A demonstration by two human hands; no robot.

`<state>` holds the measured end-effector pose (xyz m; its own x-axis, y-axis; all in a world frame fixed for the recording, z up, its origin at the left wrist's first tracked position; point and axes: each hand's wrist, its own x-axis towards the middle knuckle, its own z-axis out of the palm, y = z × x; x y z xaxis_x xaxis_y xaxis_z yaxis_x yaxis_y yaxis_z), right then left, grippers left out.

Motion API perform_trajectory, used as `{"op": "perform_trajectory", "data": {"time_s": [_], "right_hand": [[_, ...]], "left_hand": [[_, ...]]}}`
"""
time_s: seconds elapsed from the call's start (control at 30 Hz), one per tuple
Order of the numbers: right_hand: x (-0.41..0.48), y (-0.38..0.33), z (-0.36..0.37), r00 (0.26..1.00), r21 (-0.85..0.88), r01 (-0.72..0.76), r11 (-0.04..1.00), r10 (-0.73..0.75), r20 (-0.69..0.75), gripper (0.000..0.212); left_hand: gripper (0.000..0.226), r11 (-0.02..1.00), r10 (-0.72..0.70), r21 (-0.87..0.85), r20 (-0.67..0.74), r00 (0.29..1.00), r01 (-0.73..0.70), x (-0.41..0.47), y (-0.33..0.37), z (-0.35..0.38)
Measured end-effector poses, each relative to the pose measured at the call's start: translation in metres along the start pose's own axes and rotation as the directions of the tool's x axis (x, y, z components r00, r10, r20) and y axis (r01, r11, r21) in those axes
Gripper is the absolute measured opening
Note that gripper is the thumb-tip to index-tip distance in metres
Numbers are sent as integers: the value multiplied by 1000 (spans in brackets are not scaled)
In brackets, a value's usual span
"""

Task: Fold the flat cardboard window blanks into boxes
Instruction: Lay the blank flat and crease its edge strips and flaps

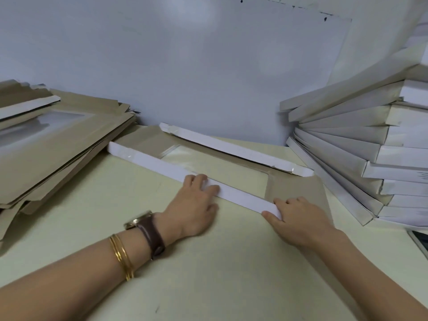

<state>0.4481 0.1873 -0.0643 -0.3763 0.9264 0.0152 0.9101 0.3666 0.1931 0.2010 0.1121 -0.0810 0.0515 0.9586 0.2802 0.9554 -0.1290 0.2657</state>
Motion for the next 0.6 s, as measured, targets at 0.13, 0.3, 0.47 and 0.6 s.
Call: {"op": "perform_trajectory", "data": {"time_s": [0.13,0.3,0.47,0.6], "right_hand": [[-2,-14,-6,1000,-23,-12,1000,12,-19,56],[-1,-43,-13,995,10,18,1000,-17,-101,63],[-5,-66,-24,979,1,113,994,-111,-170,57],[-6,-68,-34,975,64,151,986,-138,-176,44]], "left_hand": [[45,995,-22,-91,99,995,32,2,28,5],[47,985,-24,-161,191,981,56,10,37,7],[46,966,-56,-234,218,974,108,13,36,11],[44,954,-101,-254,231,968,160,17,29,9]]}}
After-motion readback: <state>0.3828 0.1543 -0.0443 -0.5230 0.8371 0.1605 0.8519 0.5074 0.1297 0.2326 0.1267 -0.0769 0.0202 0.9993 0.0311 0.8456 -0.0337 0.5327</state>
